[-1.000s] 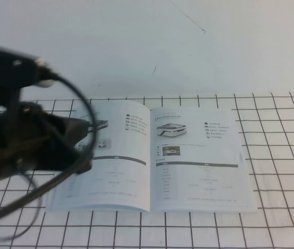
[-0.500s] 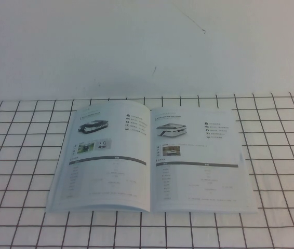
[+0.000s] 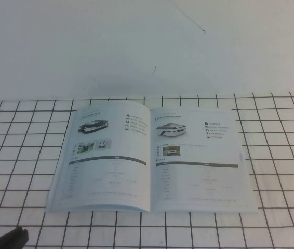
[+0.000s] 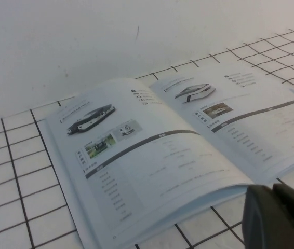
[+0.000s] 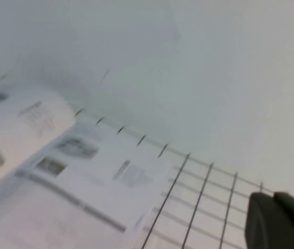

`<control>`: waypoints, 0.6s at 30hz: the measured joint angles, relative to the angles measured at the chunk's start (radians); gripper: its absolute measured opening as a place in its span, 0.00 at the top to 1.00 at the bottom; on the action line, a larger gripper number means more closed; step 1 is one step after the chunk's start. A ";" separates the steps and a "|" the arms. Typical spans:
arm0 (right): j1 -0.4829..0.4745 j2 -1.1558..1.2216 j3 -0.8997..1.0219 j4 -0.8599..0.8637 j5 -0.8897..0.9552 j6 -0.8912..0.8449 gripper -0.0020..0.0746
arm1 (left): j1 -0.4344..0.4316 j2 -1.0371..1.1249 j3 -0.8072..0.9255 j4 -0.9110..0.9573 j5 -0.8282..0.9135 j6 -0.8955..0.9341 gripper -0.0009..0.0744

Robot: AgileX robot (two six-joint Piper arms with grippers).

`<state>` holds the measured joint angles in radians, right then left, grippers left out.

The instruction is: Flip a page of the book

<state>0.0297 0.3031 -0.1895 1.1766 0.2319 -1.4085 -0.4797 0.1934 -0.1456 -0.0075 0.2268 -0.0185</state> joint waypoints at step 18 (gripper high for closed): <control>-0.001 0.002 0.102 0.295 0.176 -0.461 0.98 | 0.000 0.000 0.025 -0.012 0.005 -0.224 0.99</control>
<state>0.0290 0.3053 -0.0874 1.4717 0.4079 -1.8693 -0.4797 0.1934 -0.1207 -0.0200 0.2320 -0.2426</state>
